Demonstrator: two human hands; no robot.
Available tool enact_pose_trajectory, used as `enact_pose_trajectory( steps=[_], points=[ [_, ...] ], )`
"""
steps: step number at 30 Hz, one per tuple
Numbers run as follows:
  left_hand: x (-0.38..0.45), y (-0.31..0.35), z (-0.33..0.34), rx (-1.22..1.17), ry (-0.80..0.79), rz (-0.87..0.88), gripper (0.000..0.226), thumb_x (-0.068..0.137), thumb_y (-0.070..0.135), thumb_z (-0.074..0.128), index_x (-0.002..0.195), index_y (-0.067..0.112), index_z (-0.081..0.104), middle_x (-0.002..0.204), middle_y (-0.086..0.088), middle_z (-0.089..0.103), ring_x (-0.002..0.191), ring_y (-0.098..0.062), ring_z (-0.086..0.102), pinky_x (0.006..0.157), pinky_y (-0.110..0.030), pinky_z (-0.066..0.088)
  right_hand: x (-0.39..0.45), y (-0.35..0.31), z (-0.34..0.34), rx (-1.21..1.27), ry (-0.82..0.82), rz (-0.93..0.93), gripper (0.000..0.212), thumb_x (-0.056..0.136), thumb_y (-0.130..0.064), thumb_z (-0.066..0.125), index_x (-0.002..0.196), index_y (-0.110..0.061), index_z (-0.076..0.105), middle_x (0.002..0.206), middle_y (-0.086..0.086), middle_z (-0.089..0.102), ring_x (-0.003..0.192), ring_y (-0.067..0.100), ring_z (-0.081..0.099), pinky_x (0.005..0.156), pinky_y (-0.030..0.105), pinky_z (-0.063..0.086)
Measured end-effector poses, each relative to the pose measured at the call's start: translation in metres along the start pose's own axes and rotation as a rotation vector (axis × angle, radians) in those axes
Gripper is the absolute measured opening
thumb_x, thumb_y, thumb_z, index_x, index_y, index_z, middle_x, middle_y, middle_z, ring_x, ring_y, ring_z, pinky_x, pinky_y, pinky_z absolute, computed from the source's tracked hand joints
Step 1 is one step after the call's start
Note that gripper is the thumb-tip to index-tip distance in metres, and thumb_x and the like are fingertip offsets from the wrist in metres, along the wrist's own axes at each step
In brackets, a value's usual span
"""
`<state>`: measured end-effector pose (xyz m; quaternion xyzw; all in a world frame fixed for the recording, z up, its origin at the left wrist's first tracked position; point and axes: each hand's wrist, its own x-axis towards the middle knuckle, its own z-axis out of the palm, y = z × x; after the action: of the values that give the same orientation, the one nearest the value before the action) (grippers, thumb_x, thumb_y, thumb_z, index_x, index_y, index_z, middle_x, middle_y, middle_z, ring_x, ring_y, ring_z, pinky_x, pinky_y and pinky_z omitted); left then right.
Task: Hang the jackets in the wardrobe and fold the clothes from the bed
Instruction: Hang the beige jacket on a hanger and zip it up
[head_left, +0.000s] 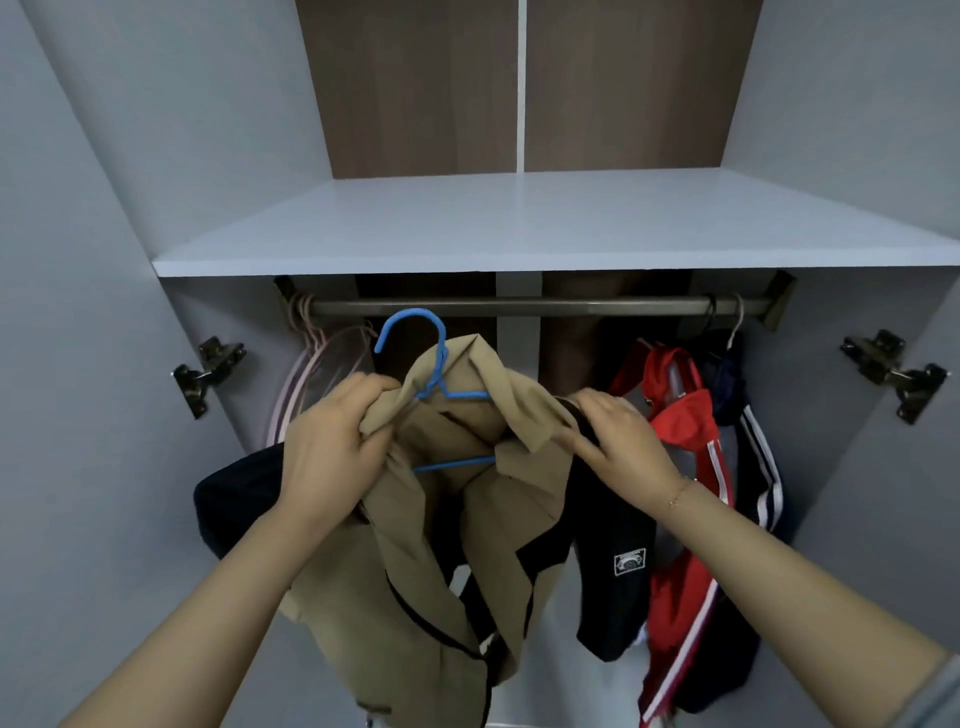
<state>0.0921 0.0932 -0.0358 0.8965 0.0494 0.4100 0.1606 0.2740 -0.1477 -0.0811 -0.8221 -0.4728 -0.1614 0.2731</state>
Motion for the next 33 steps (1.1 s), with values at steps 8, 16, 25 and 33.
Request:
enact_pose_trajectory(
  steps=[8,16,25,33],
  points=[
    [0.044,0.002,-0.016,-0.013,0.067,-0.029,0.023,0.093,0.028,0.053,0.112,0.020,0.062,0.103,0.003,0.057,0.094,-0.019,0.054,0.082,-0.044,0.045,0.036,-0.041,-0.029,-0.193,0.436,-0.058,0.040,0.092,-0.042,0.042,0.071,-0.010,0.053,0.051,0.003,0.056,0.046,0.033,0.057,0.045,0.025,0.026],
    [0.066,0.028,-0.016,-0.282,-0.118,0.164,0.065,0.094,0.054,0.039,0.152,0.037,0.015,0.162,0.017,-0.006,0.149,-0.005,-0.011,0.122,-0.050,0.000,0.088,-0.051,-0.091,-0.165,0.649,0.198,0.044,0.090,-0.056,0.043,0.073,-0.018,0.057,0.045,-0.010,0.037,0.050,0.026,0.044,0.047,0.025,0.021],
    [0.134,0.020,-0.028,-0.028,0.085,0.150,0.068,0.087,0.067,0.036,0.148,0.049,0.012,0.162,0.011,-0.014,0.148,-0.010,-0.020,0.118,-0.049,-0.011,0.131,-0.063,-0.154,-0.284,0.708,0.201,0.050,0.085,-0.062,0.041,0.073,-0.016,0.057,0.049,-0.003,0.046,0.057,0.028,0.047,0.051,0.033,0.028],
    [0.219,0.026,-0.016,0.136,0.334,0.163,0.077,0.081,0.073,0.041,0.149,0.043,0.022,0.163,0.004,0.011,0.147,-0.019,0.013,0.114,-0.058,0.008,0.183,-0.032,-0.198,-0.339,0.791,0.151,0.042,0.093,-0.053,0.054,0.075,-0.017,0.061,0.050,-0.004,0.045,0.058,0.030,0.051,0.054,0.034,0.033]
  ],
)
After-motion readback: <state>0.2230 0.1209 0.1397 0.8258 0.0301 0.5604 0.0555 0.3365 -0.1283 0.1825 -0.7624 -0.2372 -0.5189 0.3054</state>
